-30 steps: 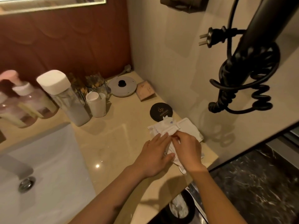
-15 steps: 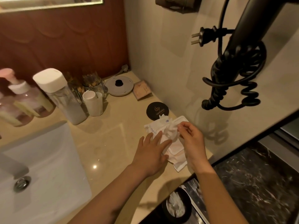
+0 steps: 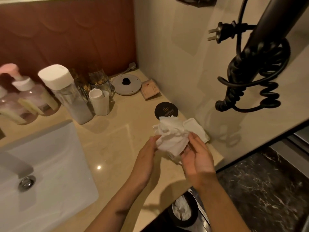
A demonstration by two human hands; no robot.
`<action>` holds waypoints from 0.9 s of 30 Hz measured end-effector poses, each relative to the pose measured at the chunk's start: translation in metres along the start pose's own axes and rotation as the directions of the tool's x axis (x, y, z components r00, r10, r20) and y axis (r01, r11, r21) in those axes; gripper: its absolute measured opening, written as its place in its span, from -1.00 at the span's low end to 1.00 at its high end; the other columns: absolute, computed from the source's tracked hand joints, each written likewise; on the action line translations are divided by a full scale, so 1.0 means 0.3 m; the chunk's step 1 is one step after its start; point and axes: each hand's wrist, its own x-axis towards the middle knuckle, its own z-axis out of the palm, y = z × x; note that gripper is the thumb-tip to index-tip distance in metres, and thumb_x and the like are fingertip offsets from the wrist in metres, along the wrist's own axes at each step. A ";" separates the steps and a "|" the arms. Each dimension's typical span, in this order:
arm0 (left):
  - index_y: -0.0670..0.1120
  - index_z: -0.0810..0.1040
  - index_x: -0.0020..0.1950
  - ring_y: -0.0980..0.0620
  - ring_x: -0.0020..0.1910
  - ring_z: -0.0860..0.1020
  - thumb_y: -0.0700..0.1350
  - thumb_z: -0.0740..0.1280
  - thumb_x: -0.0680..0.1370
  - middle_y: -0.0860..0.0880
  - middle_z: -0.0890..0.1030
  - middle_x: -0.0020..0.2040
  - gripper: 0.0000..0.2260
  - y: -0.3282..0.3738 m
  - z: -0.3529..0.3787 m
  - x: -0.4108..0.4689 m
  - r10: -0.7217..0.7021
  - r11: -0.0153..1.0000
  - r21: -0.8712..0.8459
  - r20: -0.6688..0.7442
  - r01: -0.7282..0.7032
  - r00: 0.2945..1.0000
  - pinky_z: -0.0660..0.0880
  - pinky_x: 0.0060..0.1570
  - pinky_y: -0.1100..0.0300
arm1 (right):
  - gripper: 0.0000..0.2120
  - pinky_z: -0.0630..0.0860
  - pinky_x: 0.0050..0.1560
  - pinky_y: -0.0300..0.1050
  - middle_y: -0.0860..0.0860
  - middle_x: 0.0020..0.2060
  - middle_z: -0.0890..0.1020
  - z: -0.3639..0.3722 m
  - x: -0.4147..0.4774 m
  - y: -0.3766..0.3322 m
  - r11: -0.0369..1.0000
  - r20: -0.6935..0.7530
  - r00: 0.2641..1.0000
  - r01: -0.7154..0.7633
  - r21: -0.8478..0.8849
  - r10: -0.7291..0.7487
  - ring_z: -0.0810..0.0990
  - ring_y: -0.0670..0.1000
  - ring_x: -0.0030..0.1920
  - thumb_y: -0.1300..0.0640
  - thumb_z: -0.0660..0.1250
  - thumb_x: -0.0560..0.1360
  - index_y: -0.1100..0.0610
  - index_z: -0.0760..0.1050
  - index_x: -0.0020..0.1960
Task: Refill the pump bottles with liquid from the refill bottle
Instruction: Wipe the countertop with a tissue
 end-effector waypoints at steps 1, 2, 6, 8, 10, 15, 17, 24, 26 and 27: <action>0.07 0.54 0.15 0.16 0.11 0.57 0.23 0.06 0.52 0.08 0.64 0.09 -0.59 0.001 -0.017 -0.015 -0.061 0.993 -0.103 -0.003 0.060 0.998 0.44 0.14 0.27 | -0.66 0.50 0.16 -0.02 0.14 0.07 0.64 0.004 -0.016 0.028 1.000 -0.002 1.000 -0.023 -0.011 0.023 0.61 0.06 0.09 0.11 0.27 0.40 0.21 0.51 0.13; 0.04 0.55 0.16 0.10 0.09 0.58 0.25 0.12 0.52 0.05 0.65 0.08 -0.59 0.004 -0.034 -0.034 -0.088 0.983 -0.161 -0.006 0.086 0.996 0.47 0.13 0.20 | -0.65 0.53 0.14 -0.05 0.15 0.08 0.64 0.006 -0.034 0.057 0.999 -0.004 0.999 -0.046 -0.029 0.046 0.62 0.06 0.10 0.11 0.27 0.40 0.21 0.51 0.14; -0.08 0.57 0.15 0.08 0.00 0.62 -0.11 0.38 0.50 -0.01 0.66 0.02 -0.77 -0.005 -0.113 -0.125 -0.022 0.999 0.042 -0.131 0.027 0.991 0.51 -0.06 0.32 | -0.86 0.56 0.02 -0.11 0.10 -0.07 0.69 0.009 -0.106 0.160 0.963 -0.024 0.990 -0.140 -0.230 0.139 0.67 0.00 -0.06 0.20 0.23 0.52 0.17 0.56 -0.01; -0.10 0.61 0.09 0.09 -0.05 0.63 -0.27 0.38 0.47 0.02 0.68 -0.05 -0.79 -0.027 -0.152 -0.164 -0.019 0.997 0.073 -0.233 0.036 0.972 0.49 -0.15 0.38 | -0.83 0.51 -0.11 -0.12 0.04 -0.27 0.68 0.012 -0.130 0.199 0.930 -0.059 0.980 -0.201 -0.308 0.193 0.64 -0.05 -0.26 0.26 0.19 0.56 0.18 0.55 -0.11; -0.09 0.63 0.02 0.07 -0.07 0.63 -0.34 0.41 0.42 0.06 0.69 -0.10 -0.76 -0.051 -0.194 -0.202 -0.078 0.994 0.048 -0.325 0.099 0.943 0.52 -0.15 0.33 | -0.81 0.42 -0.21 -0.16 -0.01 -0.43 0.58 0.016 -0.147 0.238 0.889 -0.037 0.960 -0.273 -0.367 0.279 0.52 -0.10 -0.41 0.24 0.16 0.57 0.23 0.55 -0.08; -0.21 0.66 -0.12 -0.02 -0.22 0.64 -0.31 0.46 0.38 -0.14 0.69 -0.19 -0.90 -0.085 -0.223 -0.302 -0.217 0.974 -0.146 -0.355 0.175 0.909 0.56 -0.22 0.20 | -0.63 0.49 0.08 0.04 0.19 -0.05 0.68 0.017 -0.192 0.297 0.801 0.083 0.849 -0.454 -0.391 0.522 0.65 0.12 -0.08 -0.04 0.30 0.50 0.25 0.61 0.07; -0.28 0.65 -0.23 0.02 -0.33 0.59 -0.32 0.43 0.40 -0.16 0.66 -0.29 -0.98 -0.103 -0.221 -0.338 -0.232 0.969 -0.169 -0.382 0.179 0.895 0.50 -0.34 0.26 | -0.58 0.47 0.09 -0.08 0.16 0.01 0.66 0.028 -0.221 0.303 0.747 0.210 0.743 -0.523 -0.410 0.635 0.63 0.08 0.00 -0.06 0.20 0.52 0.24 0.62 0.08; -0.29 0.61 -0.26 0.09 -0.47 0.54 -0.18 0.36 0.50 -0.11 0.60 -0.44 -0.79 -0.096 -0.286 -0.376 -0.174 0.985 -0.106 -0.528 0.139 0.831 0.40 -0.47 0.37 | -0.54 0.53 0.14 -0.01 0.29 0.16 0.57 0.039 -0.189 0.348 0.680 0.025 0.711 -0.660 -0.319 0.703 0.57 0.19 0.15 0.18 0.36 0.44 0.39 0.44 0.27; -0.34 0.58 -0.21 0.03 -0.58 0.46 -0.15 0.31 0.53 -0.11 0.47 -0.59 -0.75 -0.088 -0.306 -0.374 -0.183 0.983 -0.107 -0.554 0.149 0.812 0.39 -0.53 0.32 | -0.57 0.51 0.18 0.02 0.27 0.13 0.59 0.067 -0.162 0.327 0.744 -0.004 0.781 -0.596 -0.303 0.624 0.56 0.19 0.17 0.17 0.31 0.46 0.39 0.44 0.25; -0.35 0.57 -0.18 0.01 -0.61 0.42 -0.14 0.29 0.54 -0.09 0.41 -0.62 -0.74 -0.086 -0.319 -0.380 -0.189 0.982 -0.125 -0.570 0.143 0.800 0.40 -0.54 0.24 | -0.61 0.52 0.16 0.03 0.25 0.12 0.61 0.083 -0.148 0.315 0.797 -0.028 0.845 -0.513 -0.320 0.533 0.58 0.17 0.14 0.17 0.29 0.49 0.37 0.43 0.25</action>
